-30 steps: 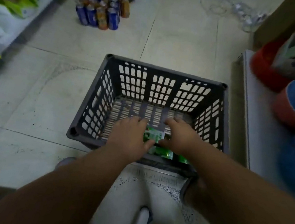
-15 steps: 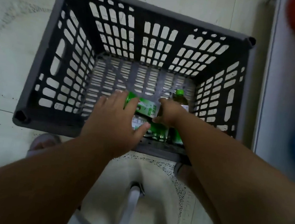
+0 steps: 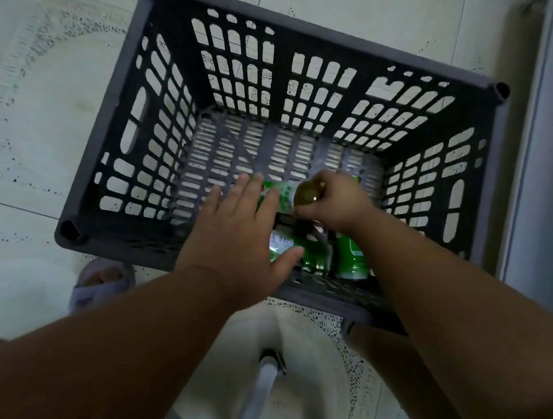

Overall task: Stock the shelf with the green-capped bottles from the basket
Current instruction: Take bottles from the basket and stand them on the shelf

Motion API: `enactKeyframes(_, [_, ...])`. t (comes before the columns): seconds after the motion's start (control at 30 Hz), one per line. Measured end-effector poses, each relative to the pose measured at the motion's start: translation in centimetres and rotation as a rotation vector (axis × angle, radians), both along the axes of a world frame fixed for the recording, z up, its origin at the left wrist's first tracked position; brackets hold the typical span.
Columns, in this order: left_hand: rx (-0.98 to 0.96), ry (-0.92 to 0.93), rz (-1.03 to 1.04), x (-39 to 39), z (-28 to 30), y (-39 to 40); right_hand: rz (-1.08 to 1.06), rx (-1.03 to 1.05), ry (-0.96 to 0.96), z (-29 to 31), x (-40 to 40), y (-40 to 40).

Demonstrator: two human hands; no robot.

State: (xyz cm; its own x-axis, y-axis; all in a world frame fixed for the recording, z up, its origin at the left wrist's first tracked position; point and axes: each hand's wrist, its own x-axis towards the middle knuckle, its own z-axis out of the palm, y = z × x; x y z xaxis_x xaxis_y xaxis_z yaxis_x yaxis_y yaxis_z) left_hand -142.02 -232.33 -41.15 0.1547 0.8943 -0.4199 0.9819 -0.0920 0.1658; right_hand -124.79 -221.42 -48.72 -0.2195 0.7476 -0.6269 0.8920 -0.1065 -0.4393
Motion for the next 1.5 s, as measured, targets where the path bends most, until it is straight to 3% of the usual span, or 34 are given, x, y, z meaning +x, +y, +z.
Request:
enactKeyframes(0.13, [0.028,-0.002,0.002,0.0,-0.2,-0.3,0.098,0.196,-0.073,2.0,-0.9,0.3])
enactKeyframes(0.37, [0.051,-0.002,-0.001,0.0,-0.6,-0.3,-0.156,0.398,0.159,0.3,-2.7,-1.2])
enactKeyframes(0.5, [0.066,-0.03,0.013,0.0,-0.8,-0.3,-0.259,0.334,0.259,-1.8,-3.8,-0.5])
enactKeyframes(0.6, [0.068,-0.061,0.032,-0.1,-0.8,-0.3,-0.221,0.233,0.332,-2.1,-4.4,0.1])
enactKeyframes(0.7, [0.068,-0.079,0.036,-0.1,-0.9,-0.3,-0.164,0.213,0.348,-2.4,-5.0,0.3])
enactKeyframes(0.83, [0.073,-0.095,0.04,-0.1,-0.9,-0.3,-0.242,0.232,0.33,-1.4,-4.6,0.7])
enactKeyframes(1.0, [0.097,-0.071,0.04,0.0,-0.3,-0.5,-0.275,0.309,0.312,3.9,-2.8,-0.4])
enactKeyframes(1.17, [0.078,-0.06,0.039,-0.2,1.8,-1.1,-0.279,0.408,0.35,12.9,-0.5,-3.2])
enactKeyframes(1.5, [0.274,-0.531,0.13,2.5,16.3,-4.6,-0.365,0.595,0.634,28.9,2.6,-11.8])
